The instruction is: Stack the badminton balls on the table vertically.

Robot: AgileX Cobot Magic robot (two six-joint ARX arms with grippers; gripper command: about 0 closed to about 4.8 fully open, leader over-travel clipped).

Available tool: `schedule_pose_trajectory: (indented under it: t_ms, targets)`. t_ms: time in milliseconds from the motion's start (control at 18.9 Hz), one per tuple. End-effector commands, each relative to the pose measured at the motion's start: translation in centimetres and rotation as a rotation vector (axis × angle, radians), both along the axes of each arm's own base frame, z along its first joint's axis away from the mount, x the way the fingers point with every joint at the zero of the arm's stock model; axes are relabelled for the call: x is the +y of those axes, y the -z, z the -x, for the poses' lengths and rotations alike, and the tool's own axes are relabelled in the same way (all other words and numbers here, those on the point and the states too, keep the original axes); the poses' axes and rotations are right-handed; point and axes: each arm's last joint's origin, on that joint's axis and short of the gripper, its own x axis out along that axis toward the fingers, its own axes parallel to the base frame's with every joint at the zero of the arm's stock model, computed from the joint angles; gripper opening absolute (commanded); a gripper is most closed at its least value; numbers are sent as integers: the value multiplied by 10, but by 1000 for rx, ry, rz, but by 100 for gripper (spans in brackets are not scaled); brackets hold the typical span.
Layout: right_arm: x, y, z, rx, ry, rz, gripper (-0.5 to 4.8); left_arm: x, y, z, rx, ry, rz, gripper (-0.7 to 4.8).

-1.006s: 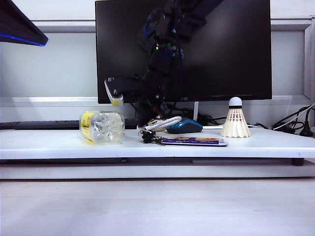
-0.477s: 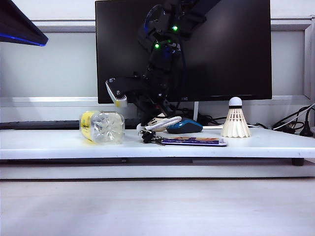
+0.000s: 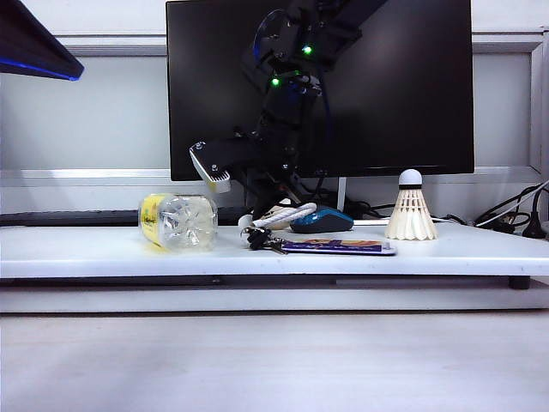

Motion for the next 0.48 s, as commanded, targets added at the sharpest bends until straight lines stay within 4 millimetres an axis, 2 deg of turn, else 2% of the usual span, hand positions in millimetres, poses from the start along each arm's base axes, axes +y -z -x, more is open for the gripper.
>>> schedule_pose_trajectory:
  t_ms: [53,477]
  targets:
    - [-2,-2,0,-2,0,-1,141,-1,-2,0,-19,24,10,-6]
    - [0,13,-4,20,1,12,142,-1,-2,0,-18,31,14,-6]
